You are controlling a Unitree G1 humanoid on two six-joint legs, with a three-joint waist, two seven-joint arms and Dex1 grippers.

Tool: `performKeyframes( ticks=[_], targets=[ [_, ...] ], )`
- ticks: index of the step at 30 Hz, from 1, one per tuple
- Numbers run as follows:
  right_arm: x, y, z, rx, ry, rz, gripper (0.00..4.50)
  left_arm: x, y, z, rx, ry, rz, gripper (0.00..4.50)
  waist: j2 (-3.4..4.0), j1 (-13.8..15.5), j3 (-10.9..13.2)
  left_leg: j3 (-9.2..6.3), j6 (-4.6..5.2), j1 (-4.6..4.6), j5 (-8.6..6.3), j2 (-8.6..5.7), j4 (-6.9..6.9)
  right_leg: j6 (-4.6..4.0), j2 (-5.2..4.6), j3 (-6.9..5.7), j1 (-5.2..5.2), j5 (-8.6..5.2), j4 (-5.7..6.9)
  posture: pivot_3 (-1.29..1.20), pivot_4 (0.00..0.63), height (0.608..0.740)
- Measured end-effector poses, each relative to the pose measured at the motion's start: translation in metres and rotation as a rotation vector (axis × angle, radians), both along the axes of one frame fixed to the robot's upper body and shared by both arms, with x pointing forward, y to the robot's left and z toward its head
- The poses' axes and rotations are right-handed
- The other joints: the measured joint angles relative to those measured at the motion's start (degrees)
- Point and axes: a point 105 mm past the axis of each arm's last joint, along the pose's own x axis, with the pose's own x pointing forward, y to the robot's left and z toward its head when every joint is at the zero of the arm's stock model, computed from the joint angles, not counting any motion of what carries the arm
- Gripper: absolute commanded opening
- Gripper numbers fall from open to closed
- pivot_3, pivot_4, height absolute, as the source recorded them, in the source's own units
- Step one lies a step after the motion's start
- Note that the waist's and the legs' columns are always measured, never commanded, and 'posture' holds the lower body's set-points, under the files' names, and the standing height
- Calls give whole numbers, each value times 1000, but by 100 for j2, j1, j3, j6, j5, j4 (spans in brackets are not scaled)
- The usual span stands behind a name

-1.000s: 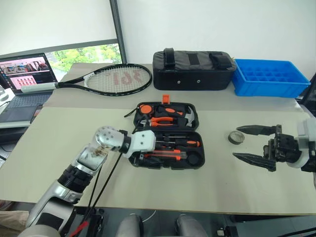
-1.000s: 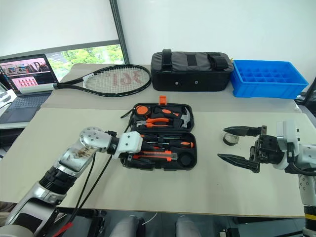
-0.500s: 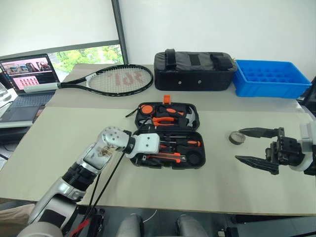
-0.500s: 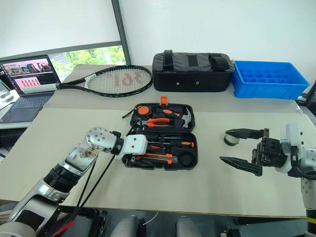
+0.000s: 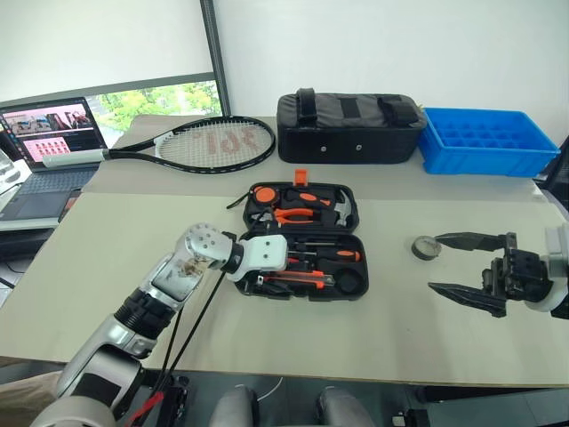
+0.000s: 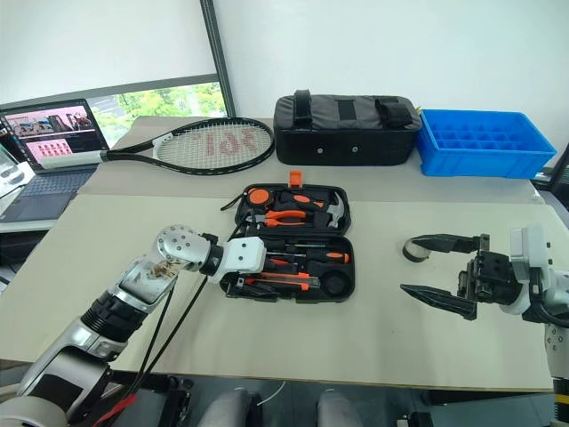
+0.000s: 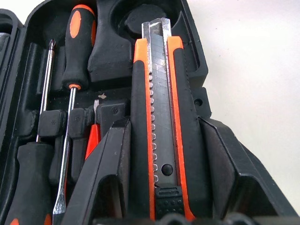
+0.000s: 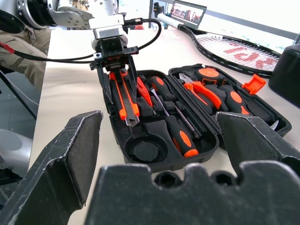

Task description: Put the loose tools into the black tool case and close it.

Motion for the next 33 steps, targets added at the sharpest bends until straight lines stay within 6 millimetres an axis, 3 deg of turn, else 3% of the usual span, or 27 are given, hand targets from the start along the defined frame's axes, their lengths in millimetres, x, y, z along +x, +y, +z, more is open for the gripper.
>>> performKeyframes(
  ticks=[14,21,24,33],
  targets=[
    [0,0,0,3,-3,0,4500,13,7,19,-104,20,95,1665,1,11,0,-4,0,-9,0,-2,-5,0,0,0,-4,0,-8,0,150,708],
    [0,0,0,4,-4,0,4500,16,15,12,-47,8,84,1665,1,4,0,-5,0,-7,0,-3,-5,0,0,2,-4,0,-7,0,150,708],
    [0,0,0,5,-4,-3,4500,18,20,-2,25,11,62,1665,1,9,1,-5,0,-8,0,-4,-4,0,0,2,-4,0,-8,0,150,708],
    [-1,2,-1,0,-5,-15,4500,19,11,-5,49,0,-30,1665,3,24,-1,-9,1,-13,0,-10,-4,2,-1,5,-3,-1,-10,0,150,708]
  ],
)
